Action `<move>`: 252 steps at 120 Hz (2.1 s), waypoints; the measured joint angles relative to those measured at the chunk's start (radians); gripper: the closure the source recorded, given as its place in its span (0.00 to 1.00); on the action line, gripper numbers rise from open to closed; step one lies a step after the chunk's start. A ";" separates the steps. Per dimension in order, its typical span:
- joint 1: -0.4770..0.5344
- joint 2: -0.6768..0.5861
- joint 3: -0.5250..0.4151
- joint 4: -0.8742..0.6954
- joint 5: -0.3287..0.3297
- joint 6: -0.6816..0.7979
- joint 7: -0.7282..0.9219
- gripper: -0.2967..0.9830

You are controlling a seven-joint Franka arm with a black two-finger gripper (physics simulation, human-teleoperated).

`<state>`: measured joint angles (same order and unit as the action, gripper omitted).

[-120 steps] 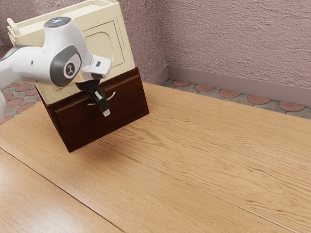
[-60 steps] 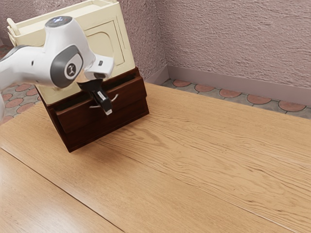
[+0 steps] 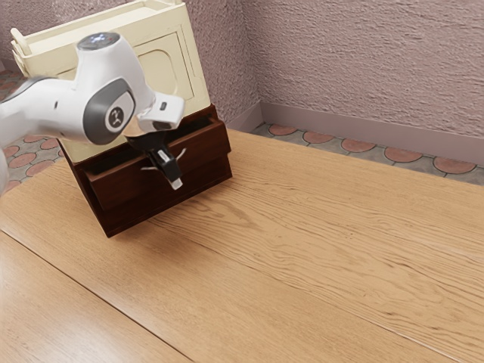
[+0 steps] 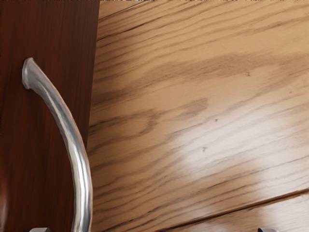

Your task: Pull the drawer handle with one arm to open the drawer

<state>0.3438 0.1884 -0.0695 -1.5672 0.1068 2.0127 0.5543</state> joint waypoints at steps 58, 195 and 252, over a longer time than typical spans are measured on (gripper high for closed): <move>-0.023 -0.065 -0.017 -0.089 0.005 0.040 -0.047 0.47; -0.128 -0.192 -0.021 -0.269 0.012 0.108 -0.155 0.43; -0.164 -0.224 -0.015 -0.315 0.014 0.145 -0.207 0.41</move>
<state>0.1795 -0.0361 -0.0850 -1.8821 0.1209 2.1579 0.3468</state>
